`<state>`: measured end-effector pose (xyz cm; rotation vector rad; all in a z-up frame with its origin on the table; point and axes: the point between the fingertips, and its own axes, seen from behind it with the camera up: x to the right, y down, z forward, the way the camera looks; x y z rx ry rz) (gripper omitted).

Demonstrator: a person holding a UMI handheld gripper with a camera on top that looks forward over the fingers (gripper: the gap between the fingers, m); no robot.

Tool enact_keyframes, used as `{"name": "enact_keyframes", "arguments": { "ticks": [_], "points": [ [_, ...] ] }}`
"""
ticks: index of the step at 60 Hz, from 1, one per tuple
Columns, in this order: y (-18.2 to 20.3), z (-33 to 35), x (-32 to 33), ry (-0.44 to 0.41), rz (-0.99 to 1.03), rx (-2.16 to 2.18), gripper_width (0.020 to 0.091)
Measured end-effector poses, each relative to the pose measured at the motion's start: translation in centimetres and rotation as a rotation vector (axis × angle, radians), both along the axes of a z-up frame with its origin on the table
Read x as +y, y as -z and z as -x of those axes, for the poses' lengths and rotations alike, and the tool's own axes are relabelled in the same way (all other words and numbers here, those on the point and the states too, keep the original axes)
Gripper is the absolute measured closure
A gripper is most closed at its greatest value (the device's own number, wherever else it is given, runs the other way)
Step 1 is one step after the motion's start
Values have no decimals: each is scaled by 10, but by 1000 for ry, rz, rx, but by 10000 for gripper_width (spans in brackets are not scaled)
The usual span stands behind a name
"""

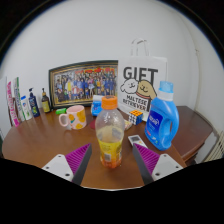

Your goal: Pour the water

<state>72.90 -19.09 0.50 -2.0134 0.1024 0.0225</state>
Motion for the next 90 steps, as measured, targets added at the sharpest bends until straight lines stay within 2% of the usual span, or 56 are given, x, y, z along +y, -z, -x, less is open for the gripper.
{"name": "enact_keyframes", "arguments": {
  "ticks": [4,16,21,23,28,30,31,33,34,43,60,77,90],
  "points": [
    [8,-5,20,-13,-28,-4,279],
    [28,8,54,-98,-56,-27,410],
    [27,5,59,-80,-75,-26,655],
    [28,5,59,-79,-72,-17,663],
    [29,5,61,-89,-66,-11,741],
    [29,5,61,-92,-58,-19,745],
    [28,5,62,-92,-55,-25,780],
    [29,5,63,-92,-45,-32,779],
    [28,6,64,-92,-42,-36,809],
    [18,-1,73,-53,-19,-132,815],
    [-61,-14,139,-7,-4,-613,815],
    [-107,10,232,-133,70,-1365,816],
    [-111,20,283,-284,140,-1860,811]
  ]
}}
